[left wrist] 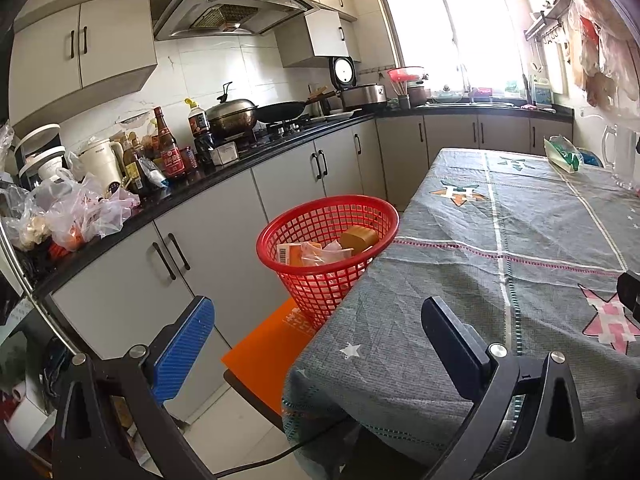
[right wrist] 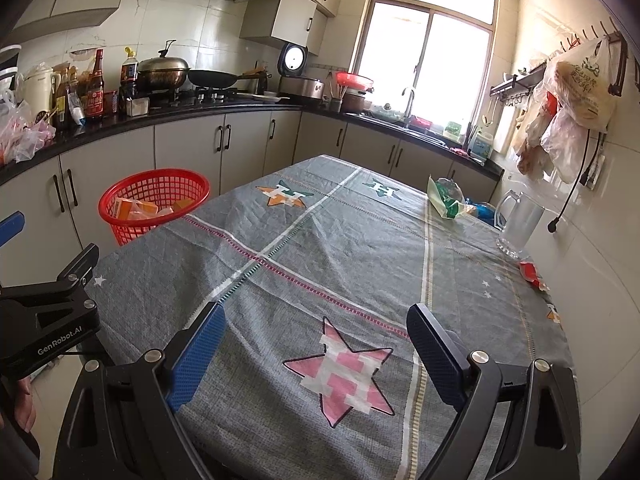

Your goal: Collect trash

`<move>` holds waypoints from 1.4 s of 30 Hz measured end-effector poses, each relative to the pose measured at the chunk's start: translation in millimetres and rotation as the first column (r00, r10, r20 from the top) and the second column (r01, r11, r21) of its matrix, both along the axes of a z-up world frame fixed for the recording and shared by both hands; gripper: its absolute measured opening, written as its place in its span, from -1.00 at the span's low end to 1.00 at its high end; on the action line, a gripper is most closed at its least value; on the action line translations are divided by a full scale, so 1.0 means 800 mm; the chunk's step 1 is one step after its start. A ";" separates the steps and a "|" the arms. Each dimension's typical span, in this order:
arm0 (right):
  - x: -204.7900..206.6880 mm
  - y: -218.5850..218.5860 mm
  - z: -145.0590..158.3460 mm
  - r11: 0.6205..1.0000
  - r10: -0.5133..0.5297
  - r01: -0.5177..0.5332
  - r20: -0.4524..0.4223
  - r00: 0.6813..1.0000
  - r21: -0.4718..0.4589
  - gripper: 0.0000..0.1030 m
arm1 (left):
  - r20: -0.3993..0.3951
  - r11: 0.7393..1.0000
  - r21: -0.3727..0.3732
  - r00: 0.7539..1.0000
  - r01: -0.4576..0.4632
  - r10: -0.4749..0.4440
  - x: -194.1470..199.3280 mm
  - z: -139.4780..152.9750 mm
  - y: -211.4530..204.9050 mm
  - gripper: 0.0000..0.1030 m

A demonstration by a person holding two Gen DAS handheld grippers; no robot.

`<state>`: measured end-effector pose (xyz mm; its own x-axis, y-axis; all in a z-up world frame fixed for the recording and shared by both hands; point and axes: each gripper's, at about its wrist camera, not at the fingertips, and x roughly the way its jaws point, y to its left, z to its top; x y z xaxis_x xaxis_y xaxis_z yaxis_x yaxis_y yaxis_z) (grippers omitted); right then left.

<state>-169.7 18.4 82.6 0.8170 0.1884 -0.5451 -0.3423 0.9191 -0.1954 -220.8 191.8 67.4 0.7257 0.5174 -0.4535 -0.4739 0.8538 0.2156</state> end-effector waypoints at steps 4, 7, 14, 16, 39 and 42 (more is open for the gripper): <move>0.000 0.001 -0.002 1.000 0.003 -0.003 -0.002 1.000 -0.006 0.84 | 0.000 1.000 0.001 1.000 0.001 -0.001 0.000 0.000 0.001 1.00; 0.000 0.003 -0.002 1.000 0.004 -0.004 -0.003 1.000 -0.009 0.84 | 0.001 1.000 -0.001 1.000 0.002 -0.002 0.000 0.001 0.001 1.00; 0.000 0.004 -0.004 1.000 0.005 -0.006 -0.008 1.000 -0.012 0.84 | 0.000 1.000 0.000 1.000 -0.002 0.002 -0.002 0.000 0.002 1.00; 0.000 0.004 -0.005 1.000 0.006 -0.006 -0.009 1.000 -0.014 0.84 | 0.001 1.000 -0.003 1.000 -0.002 0.002 -0.004 -0.001 0.003 1.00; 0.004 0.008 -0.011 1.000 0.015 -0.015 -0.019 1.000 -0.025 0.85 | 0.002 1.000 -0.008 1.000 -0.005 0.005 -0.007 -0.004 0.006 1.00; 0.004 0.008 -0.013 1.000 0.016 -0.017 -0.019 1.000 -0.026 0.85 | 0.004 1.000 -0.009 1.000 -0.005 0.005 -0.007 -0.004 0.006 1.00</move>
<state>-166.8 24.7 72.4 0.8033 0.1873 -0.5653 -0.3612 0.9080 -0.2124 -226.2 196.9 63.8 0.7247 0.5172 -0.4554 -0.4794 0.8531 0.2060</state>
